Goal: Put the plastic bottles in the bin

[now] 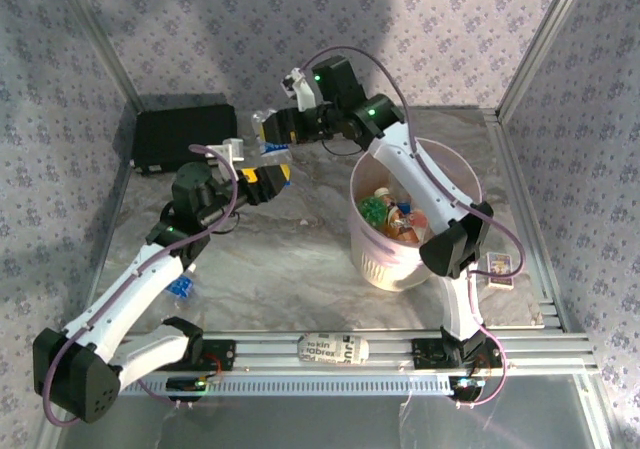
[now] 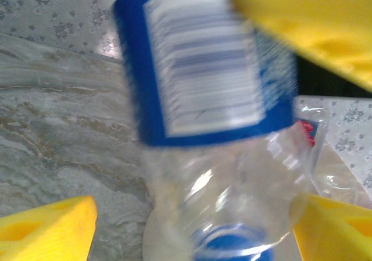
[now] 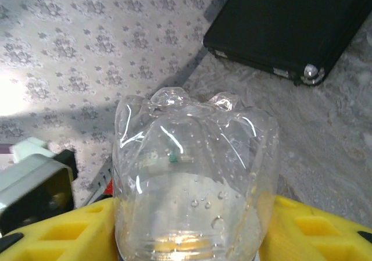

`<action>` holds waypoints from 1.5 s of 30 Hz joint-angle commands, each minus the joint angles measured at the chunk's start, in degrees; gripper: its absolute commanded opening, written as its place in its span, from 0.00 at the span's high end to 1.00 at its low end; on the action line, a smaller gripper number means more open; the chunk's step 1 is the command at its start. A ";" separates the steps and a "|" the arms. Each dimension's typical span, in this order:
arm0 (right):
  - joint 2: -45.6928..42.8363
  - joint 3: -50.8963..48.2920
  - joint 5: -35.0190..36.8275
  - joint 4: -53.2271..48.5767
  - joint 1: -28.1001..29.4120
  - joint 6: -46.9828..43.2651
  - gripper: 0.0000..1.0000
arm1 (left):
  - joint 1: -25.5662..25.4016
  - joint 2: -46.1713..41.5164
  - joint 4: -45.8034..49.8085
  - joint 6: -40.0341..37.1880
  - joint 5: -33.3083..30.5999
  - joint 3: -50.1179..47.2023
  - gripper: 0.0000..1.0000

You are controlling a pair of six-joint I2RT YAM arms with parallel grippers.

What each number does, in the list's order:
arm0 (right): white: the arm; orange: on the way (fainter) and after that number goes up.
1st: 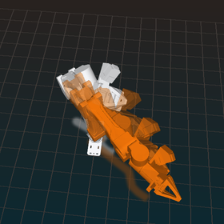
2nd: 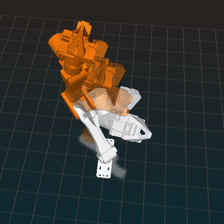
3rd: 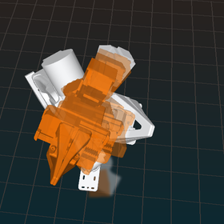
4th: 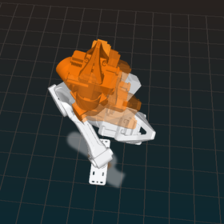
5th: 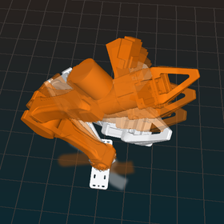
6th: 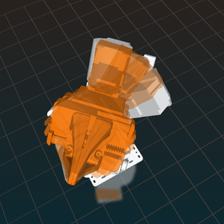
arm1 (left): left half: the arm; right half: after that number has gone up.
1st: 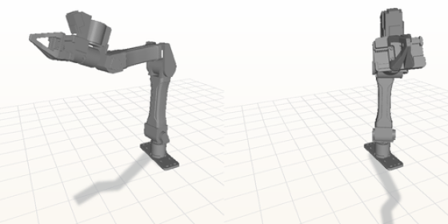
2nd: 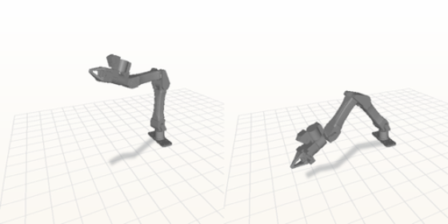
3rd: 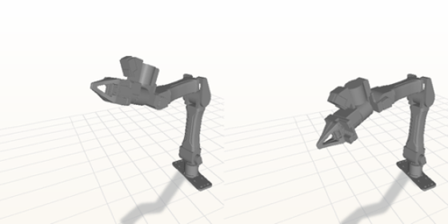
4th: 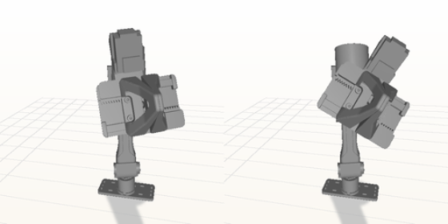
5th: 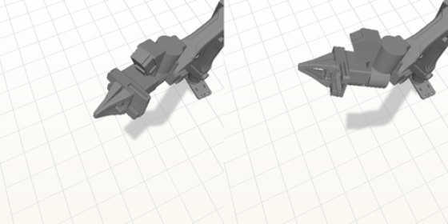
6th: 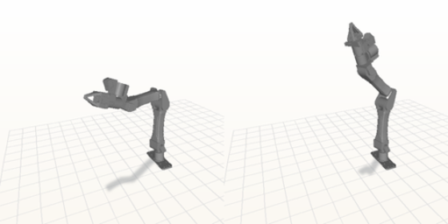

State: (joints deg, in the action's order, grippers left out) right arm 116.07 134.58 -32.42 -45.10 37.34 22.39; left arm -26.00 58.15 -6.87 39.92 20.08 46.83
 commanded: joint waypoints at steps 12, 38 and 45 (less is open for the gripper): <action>-14.21 3.53 4.10 -11.91 -12.10 -6.56 0.45 | 4.68 -6.28 26.71 -4.55 -9.82 3.05 0.15; -35.56 -29.44 18.39 -28.02 -18.76 -18.44 0.47 | 13.13 -0.28 58.70 -4.73 -19.90 4.68 0.09; -36.79 -33.70 18.08 -26.85 -17.85 -18.17 0.43 | 15.98 -2.41 61.75 -1.84 -21.40 2.40 0.02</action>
State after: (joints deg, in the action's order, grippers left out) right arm 80.62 102.02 -15.77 -71.22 19.29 5.02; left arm -10.87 56.80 51.33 36.12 -0.82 50.48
